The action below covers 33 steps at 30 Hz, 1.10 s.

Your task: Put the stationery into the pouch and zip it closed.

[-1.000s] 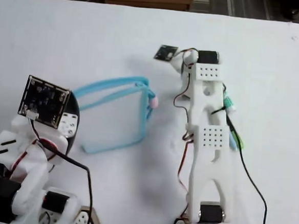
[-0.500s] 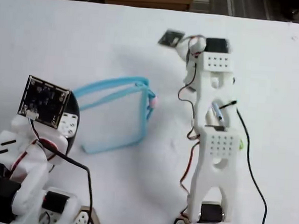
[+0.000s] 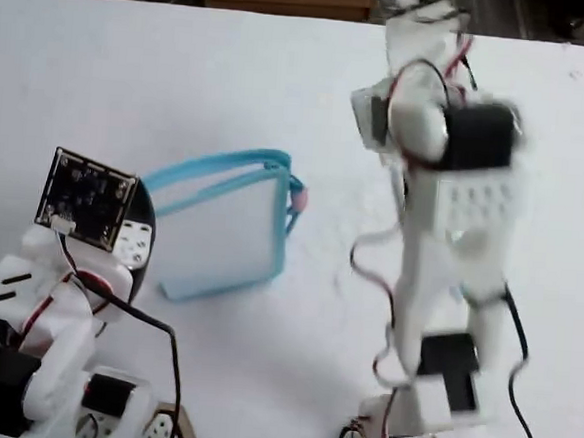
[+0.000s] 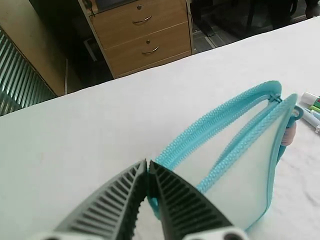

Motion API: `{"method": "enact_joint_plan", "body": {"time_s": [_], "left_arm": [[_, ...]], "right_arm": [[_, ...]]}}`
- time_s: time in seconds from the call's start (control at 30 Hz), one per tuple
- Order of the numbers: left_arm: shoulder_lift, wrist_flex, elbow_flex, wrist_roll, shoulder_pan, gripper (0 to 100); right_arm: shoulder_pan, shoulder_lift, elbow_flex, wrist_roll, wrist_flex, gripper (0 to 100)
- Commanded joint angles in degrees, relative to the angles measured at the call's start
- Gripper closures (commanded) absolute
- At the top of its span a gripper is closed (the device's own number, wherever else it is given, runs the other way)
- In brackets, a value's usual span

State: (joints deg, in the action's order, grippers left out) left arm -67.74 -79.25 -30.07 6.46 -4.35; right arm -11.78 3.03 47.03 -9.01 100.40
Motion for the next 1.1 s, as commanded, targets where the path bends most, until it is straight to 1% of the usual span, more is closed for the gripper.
{"method": "enact_joint_plan", "body": {"time_s": [0.0,0.03,0.1,0.23,0.3,0.57,0.73,0.83,0.97,1.07], "left_arm": [[0.13,-1.14,-0.35,0.62,-0.92,98],[0.13,-1.14,-0.44,0.62,-1.01,98],[0.22,-1.14,-0.44,0.62,-1.01,98],[0.22,-1.14,-0.44,0.62,-0.84,98],[0.22,-1.14,-0.44,0.62,-0.84,98],[0.31,-1.14,-0.44,0.53,-0.84,98],[0.40,-1.14,-0.44,0.53,-0.84,98],[0.40,-1.14,-0.44,0.53,-0.84,98],[0.40,-1.14,-0.44,0.53,-0.84,98],[0.48,-1.05,-0.53,0.53,-0.84,98]], "right_arm": [[-1.01,10.33,1.23,17.23,-3.03,98.0],[-2.77,12.44,1.23,19.34,-5.58,98.0],[-7.87,15.96,0.88,21.19,-9.01,98.0],[-19.74,17.89,-0.97,22.15,-10.68,98.0],[-22.11,17.27,-4.57,22.15,-12.26,98.0],[-25.01,19.21,-27.43,24.88,-29.32,98.1],[-28.53,22.64,-38.59,24.88,-34.42,98.1],[-28.62,23.87,-42.20,24.88,-35.74,98.1],[-28.53,23.96,-43.08,24.79,-36.26,98.1],[-28.44,23.52,-45.71,24.53,-41.01,98.1]]}}
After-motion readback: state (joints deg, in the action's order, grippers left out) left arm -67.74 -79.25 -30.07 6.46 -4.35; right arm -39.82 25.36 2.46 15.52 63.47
